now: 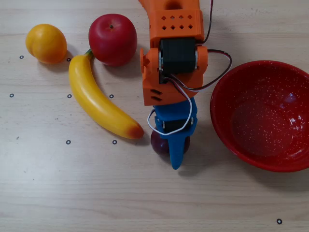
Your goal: Put plum in the red bowl.
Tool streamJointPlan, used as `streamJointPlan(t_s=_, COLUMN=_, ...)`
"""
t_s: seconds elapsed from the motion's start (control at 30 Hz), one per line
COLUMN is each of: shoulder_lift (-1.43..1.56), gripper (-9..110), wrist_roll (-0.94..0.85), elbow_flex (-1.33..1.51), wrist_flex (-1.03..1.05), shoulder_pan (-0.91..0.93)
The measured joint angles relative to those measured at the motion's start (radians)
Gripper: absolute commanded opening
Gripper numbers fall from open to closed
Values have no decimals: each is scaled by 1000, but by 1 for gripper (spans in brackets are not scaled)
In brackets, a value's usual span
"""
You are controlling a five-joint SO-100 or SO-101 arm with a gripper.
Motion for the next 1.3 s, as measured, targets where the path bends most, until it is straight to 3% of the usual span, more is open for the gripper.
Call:
streamJointPlan(t_s=0.13, shoulder_lift=0, gripper=13, wrist_roll=0, elbow_flex=0, wrist_flex=-2, shoulder_pan=0)
streamJointPlan(t_s=0.23, shoulder_lift=0, gripper=0, wrist_roll=2, elbow_flex=-2, wrist_flex=5, shoulder_pan=0)
streamJointPlan(t_s=0.7, shoulder_lift=20, gripper=0, wrist_roll=-21, elbow_flex=-20, wrist_flex=83, shoulder_pan=0)
streamJointPlan(t_s=1.3, shoulder_lift=460, gripper=0, wrist_roll=-129, elbow_flex=-48, wrist_flex=89, shoulder_pan=-2)
